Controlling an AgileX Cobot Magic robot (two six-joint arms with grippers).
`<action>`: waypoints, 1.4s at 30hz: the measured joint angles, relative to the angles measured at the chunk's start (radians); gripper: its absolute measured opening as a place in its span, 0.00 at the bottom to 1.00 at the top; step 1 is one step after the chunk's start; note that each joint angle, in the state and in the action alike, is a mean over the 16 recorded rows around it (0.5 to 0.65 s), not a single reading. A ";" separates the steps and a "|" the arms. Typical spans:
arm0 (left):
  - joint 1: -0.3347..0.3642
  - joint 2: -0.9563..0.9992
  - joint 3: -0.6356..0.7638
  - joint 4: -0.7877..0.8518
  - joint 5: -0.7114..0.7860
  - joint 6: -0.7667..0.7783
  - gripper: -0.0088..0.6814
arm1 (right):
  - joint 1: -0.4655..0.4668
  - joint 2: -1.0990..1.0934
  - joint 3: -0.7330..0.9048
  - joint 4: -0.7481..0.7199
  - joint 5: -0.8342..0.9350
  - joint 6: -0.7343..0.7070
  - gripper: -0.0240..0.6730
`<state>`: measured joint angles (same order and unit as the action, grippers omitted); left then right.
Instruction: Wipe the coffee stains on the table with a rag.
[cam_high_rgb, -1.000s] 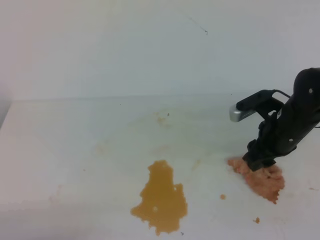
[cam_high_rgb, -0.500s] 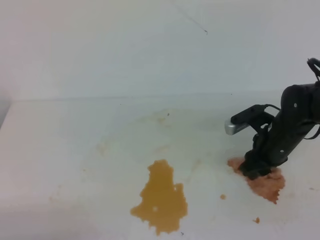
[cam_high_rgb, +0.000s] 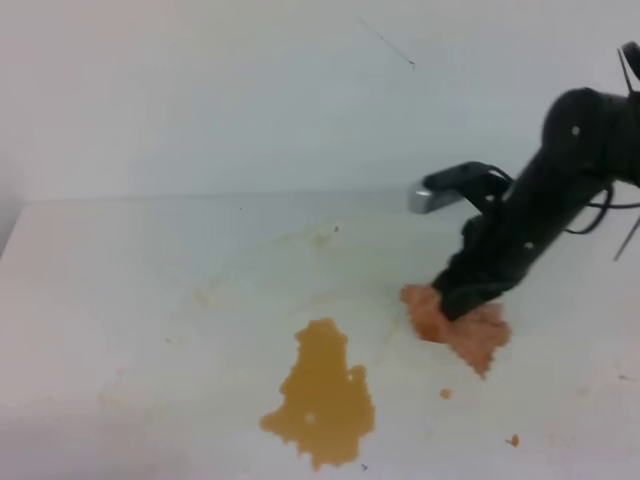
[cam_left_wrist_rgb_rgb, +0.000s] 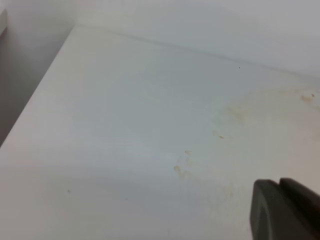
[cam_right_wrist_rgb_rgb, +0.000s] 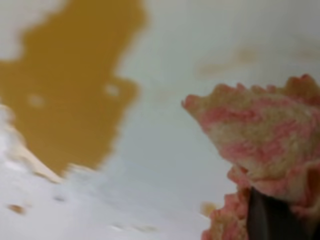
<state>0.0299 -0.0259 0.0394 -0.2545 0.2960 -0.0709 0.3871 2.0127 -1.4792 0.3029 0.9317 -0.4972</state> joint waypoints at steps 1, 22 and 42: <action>0.000 0.000 0.000 0.000 0.000 0.000 0.01 | 0.017 0.000 -0.019 0.019 0.014 -0.003 0.10; 0.000 0.000 0.000 0.000 0.000 0.000 0.01 | 0.433 0.159 -0.128 0.161 -0.039 -0.073 0.10; 0.000 0.000 0.000 0.000 0.000 0.000 0.01 | 0.204 0.297 -0.271 0.144 -0.048 -0.105 0.10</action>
<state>0.0299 -0.0259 0.0394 -0.2545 0.2960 -0.0709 0.5914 2.3097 -1.7502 0.4468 0.8834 -0.6017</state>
